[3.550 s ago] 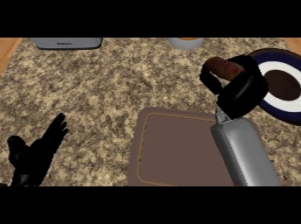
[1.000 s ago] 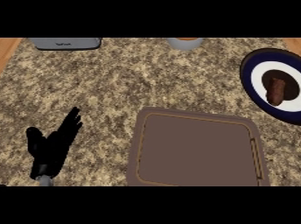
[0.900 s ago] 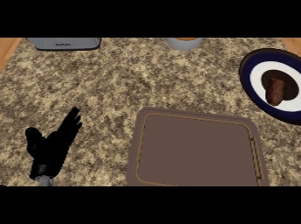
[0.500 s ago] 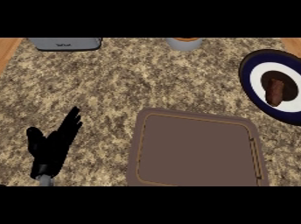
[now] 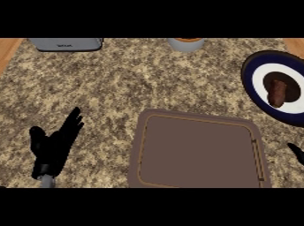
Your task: Pick the sweet potato from the tray and place it in the plate
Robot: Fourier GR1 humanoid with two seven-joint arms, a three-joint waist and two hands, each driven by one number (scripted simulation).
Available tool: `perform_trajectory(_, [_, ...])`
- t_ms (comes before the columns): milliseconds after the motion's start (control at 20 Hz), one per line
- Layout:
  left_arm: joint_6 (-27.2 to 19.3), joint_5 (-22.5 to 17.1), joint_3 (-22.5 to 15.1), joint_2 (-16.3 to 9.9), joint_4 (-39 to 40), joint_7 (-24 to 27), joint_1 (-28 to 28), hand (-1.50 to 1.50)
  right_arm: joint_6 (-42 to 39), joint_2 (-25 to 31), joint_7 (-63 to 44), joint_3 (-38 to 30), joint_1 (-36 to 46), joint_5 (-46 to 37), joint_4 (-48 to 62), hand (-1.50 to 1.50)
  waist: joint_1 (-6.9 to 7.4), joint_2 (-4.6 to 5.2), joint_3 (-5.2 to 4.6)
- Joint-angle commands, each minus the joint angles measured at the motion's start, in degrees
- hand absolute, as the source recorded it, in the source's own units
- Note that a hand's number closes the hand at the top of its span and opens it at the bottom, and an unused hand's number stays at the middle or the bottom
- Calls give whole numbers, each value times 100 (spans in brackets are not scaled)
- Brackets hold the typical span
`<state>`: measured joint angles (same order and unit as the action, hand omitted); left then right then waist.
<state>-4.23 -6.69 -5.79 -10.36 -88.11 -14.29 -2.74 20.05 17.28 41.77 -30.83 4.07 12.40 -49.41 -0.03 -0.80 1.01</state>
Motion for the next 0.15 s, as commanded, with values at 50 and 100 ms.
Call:
perform_trajectory(50, [-112,22,-76,379,395,119,-16,0,132,-428,365,107,-318,-25,-151,-150,-21,80,-102])
perform_trajectory(100, [-6,-103,26,314,361,7,155,0,260,-433,406,97,-292,-68,-66,-150,-17,83,-101])
